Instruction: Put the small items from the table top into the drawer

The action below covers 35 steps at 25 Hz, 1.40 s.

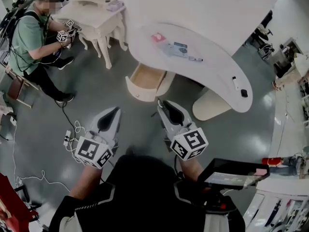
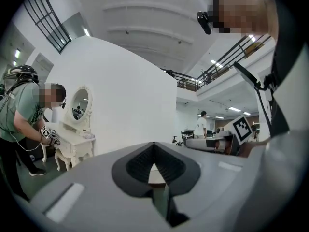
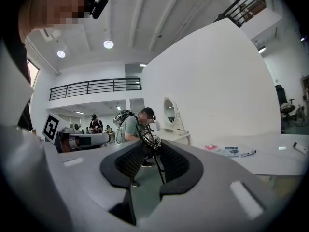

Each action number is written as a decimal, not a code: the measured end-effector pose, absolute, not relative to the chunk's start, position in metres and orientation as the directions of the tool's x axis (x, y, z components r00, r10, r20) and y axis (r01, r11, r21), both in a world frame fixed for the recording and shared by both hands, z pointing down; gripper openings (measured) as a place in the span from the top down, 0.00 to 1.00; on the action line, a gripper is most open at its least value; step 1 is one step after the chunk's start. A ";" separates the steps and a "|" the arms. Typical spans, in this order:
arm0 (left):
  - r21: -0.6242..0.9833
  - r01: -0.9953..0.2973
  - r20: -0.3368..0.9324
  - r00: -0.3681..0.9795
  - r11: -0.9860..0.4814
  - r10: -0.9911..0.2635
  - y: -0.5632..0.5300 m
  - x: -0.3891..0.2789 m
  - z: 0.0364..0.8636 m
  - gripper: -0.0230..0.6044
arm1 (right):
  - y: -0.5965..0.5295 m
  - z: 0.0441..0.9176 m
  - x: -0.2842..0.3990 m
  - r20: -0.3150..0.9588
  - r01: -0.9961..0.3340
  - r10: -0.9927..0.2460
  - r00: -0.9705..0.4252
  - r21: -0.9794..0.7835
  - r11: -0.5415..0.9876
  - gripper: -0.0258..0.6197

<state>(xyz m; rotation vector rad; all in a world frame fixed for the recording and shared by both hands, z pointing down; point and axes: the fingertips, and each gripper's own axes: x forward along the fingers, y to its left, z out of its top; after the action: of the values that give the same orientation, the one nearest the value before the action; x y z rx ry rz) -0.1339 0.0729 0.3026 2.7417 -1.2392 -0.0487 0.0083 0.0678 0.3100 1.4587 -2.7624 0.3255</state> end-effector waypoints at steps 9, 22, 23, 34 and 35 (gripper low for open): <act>0.171 -0.676 -0.002 0.728 -0.717 -0.686 0.046 -0.171 0.308 0.96 | 0.039 0.313 -0.030 0.129 -0.855 -0.849 -0.512 -0.172 0.490 0.80; 0.152 -0.701 0.037 0.709 -0.697 -0.704 -0.043 -0.161 0.323 0.96 | -0.051 0.329 -0.019 0.124 -0.848 -0.845 -0.520 -0.199 0.492 0.80; 0.147 -0.704 0.041 0.707 -0.695 -0.706 -0.054 -0.157 0.321 0.96 | -0.061 0.329 -0.016 0.123 -0.844 -0.842 -0.525 -0.202 0.496 0.80; 0.102 -0.712 0.114 0.702 -0.695 -0.703 -0.175 -0.091 0.320 0.96 | -0.158 0.325 0.042 0.102 -0.820 -0.820 -0.563 -0.192 0.539 0.80; 0.092 -0.713 0.124 0.700 -0.695 -0.703 -0.185 -0.084 0.319 0.96 | -0.166 0.324 0.050 0.099 -0.827 -0.826 -0.555 -0.171 0.535 0.80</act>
<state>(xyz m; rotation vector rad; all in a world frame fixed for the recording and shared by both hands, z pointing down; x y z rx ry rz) -0.0843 -0.1853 0.3190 2.7726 -1.1609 0.1189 0.0497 -0.1660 0.3244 1.4794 -2.7470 0.3106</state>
